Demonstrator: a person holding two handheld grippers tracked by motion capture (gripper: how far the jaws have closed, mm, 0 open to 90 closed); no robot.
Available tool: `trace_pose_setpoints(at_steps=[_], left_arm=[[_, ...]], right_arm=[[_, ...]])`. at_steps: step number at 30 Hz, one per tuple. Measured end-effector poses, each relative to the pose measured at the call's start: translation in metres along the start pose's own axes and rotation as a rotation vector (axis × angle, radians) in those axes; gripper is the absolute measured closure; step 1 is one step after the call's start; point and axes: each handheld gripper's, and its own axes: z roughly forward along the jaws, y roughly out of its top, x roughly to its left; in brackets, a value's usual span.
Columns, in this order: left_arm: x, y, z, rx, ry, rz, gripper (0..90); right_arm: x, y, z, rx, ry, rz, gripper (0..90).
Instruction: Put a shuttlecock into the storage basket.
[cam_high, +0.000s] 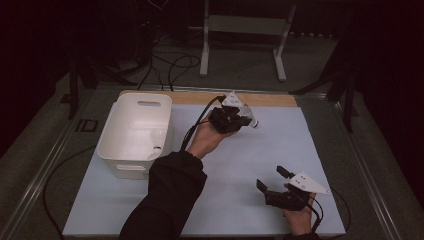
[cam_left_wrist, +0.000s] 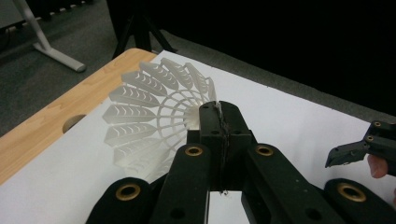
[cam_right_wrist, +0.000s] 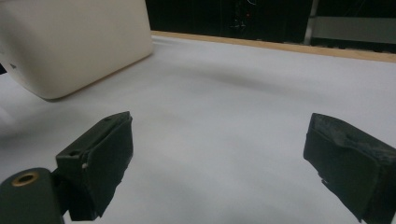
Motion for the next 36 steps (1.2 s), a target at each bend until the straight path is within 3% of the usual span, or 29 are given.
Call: trace_pose_setpoints(at_steps=[36], left_arm=[[0.001, 0.008, -0.027, 0.003, -0.047, 0.023, 90.0]], right_arm=[[0.000, 0.000, 0.000, 0.003, -0.003, 0.000, 8.1]])
